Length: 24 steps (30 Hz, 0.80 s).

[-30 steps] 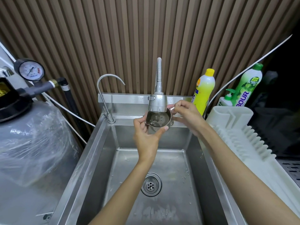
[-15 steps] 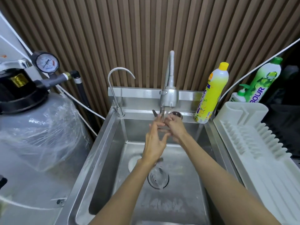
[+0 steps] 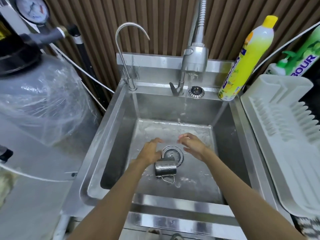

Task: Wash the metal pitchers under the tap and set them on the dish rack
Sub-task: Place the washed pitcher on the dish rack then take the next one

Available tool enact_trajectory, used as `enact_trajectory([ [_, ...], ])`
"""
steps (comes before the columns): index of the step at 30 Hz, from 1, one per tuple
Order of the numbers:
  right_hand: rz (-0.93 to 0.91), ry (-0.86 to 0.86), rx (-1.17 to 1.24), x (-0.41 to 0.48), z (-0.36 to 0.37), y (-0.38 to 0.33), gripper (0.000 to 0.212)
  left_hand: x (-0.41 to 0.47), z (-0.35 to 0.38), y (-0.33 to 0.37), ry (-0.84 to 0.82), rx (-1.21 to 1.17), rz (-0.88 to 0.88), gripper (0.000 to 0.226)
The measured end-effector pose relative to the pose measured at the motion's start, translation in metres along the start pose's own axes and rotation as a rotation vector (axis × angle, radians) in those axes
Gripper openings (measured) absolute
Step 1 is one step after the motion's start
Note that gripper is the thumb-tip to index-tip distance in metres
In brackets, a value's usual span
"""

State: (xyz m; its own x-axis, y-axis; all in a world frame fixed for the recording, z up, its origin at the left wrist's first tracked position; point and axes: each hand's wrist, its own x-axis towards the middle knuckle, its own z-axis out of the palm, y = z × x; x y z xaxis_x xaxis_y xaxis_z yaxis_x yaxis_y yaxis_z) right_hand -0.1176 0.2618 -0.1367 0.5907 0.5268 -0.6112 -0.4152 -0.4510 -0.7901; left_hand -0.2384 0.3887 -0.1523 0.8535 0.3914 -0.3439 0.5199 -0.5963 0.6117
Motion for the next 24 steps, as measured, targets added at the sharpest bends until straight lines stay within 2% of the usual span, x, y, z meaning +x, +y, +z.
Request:
enact_trajectory([
  [7,0.174,0.046,-0.135,0.011,-0.005,0.041,0.019,-0.003,0.019,-0.011,-0.029,-0.117,-0.069,0.039],
  [11,0.317,0.088,-0.204,0.03,0.001,0.078,0.035,-0.002,0.033,-0.021,-0.026,-0.198,-0.162,0.037],
  [15,0.449,0.058,-0.151,0.044,0.011,0.101,0.016,0.003,0.044,-0.03,-0.044,-0.242,-0.224,0.039],
  [17,0.488,0.02,-0.067,0.05,0.019,0.109,0.015,0.006,0.05,-0.035,-0.056,-0.251,-0.245,0.04],
  [19,0.482,0.028,0.023,0.057,0.027,0.115,0.013,0.008,0.055,-0.037,-0.069,-0.258,-0.261,0.039],
  [22,0.417,0.11,0.098,0.07,0.036,0.122,0.029,0.011,0.059,-0.039,-0.064,-0.251,-0.251,0.037],
  [24,0.352,0.201,0.076,0.077,0.043,0.122,0.028,0.014,0.06,-0.037,-0.057,-0.251,-0.242,0.038],
])
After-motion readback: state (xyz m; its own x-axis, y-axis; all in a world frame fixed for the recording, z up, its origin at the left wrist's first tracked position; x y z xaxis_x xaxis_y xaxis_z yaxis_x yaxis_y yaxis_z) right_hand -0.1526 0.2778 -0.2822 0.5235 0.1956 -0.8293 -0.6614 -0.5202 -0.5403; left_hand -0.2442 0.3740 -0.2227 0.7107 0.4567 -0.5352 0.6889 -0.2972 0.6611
